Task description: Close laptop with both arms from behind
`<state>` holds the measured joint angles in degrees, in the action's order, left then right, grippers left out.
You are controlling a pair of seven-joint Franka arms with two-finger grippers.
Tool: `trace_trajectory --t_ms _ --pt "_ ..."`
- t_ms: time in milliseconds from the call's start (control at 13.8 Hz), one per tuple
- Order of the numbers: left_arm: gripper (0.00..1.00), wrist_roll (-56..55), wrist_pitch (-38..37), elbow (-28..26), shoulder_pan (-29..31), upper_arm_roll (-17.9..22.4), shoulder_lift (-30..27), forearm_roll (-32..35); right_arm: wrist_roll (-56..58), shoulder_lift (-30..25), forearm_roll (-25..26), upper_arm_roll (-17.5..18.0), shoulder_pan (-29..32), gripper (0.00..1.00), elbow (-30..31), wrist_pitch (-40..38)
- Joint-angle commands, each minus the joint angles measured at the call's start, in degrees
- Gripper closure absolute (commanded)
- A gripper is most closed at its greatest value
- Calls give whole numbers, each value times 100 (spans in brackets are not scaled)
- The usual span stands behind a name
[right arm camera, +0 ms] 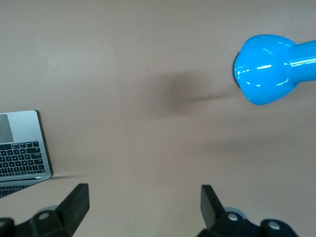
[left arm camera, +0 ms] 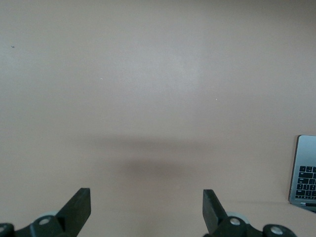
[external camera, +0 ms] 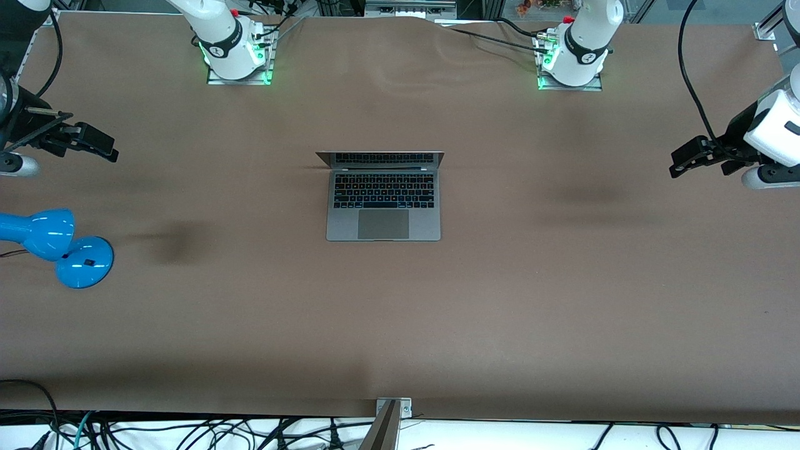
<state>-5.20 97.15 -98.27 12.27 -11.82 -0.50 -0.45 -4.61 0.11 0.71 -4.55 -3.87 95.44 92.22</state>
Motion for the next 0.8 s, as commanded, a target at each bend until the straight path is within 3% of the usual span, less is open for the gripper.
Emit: trace_trajectory --t_ms 0,723 --pt "0 116 -135 186 57 -57 129 -105 40 6 -53 16 35 0 -69 -11" --pt "0 99 -135 256 39 -75 191 -34 48 6 -53 16 35 0 -69 -11"
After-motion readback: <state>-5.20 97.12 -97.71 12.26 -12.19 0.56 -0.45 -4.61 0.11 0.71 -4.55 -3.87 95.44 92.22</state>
